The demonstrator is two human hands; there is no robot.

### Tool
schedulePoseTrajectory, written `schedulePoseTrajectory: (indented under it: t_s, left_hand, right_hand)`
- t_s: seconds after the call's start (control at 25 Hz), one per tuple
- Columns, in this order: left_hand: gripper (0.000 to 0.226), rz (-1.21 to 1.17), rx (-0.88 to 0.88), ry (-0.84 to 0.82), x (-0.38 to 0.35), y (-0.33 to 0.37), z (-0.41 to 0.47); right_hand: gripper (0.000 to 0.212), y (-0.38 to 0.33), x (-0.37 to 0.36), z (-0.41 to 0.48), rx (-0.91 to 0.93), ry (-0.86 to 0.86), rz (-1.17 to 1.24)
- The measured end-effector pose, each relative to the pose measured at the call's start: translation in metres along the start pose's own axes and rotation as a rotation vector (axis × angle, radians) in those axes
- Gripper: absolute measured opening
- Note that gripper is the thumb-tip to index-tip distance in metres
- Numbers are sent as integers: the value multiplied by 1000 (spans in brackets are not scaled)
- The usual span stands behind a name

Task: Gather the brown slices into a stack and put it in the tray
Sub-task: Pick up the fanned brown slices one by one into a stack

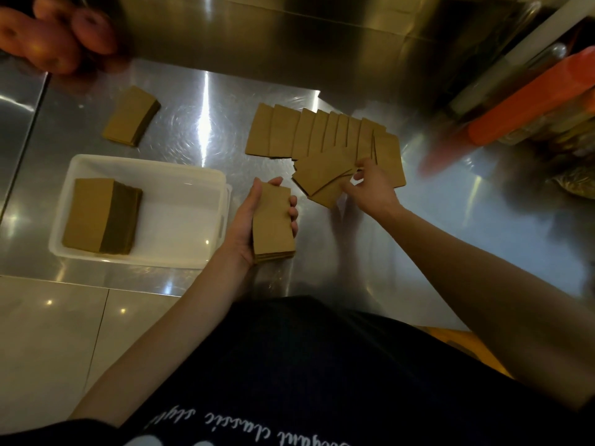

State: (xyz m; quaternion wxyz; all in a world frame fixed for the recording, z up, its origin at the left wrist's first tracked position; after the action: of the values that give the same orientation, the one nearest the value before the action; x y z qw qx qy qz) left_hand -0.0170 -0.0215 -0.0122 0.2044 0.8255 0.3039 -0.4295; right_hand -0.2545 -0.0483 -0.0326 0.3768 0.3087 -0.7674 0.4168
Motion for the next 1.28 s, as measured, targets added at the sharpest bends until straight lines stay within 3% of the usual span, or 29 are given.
schedulePoseTrajectory:
  t_s: [0.36,0.52,0.64,0.8,0.92,1.28]
  left_hand:
    - [44,-60,-93,78,5,9,0]
    - [48,-102,-93,61,10,13,-1]
    - [48,-89,-74,55,11,12,0]
    - [46,-74,-79,48,12,12,3]
    - [45,-79,-101,49,14,15,4]
    - [42,-83,-109,74,10,16,-5]
  right_hand:
    - [69,-34,-13,27,-32,81,-383]
    - [86,-31,-16,29,-54,98,-412]
    - [88,-27,-15,31,-70,71,-273]
    - [61,-14,-12,22,-114,-43,207]
    - [64,-11,-8,14,-160,-77,412]
    - [49,-36,-12,27,-151,86,-162]
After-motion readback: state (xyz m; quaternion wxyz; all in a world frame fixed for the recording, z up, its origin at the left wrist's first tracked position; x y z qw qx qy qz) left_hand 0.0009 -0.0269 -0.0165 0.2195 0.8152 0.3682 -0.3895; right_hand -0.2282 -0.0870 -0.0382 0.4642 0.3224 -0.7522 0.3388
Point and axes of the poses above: each hand's wrist, its own z-axis towards the middle knuckle, its own x-axis out of the back of the hand, y = z × x, the point moved 3 cm from there along z, towards the middle knuckle, and after that the axes turned 14 degrees about -z, right-handed, at the moved point
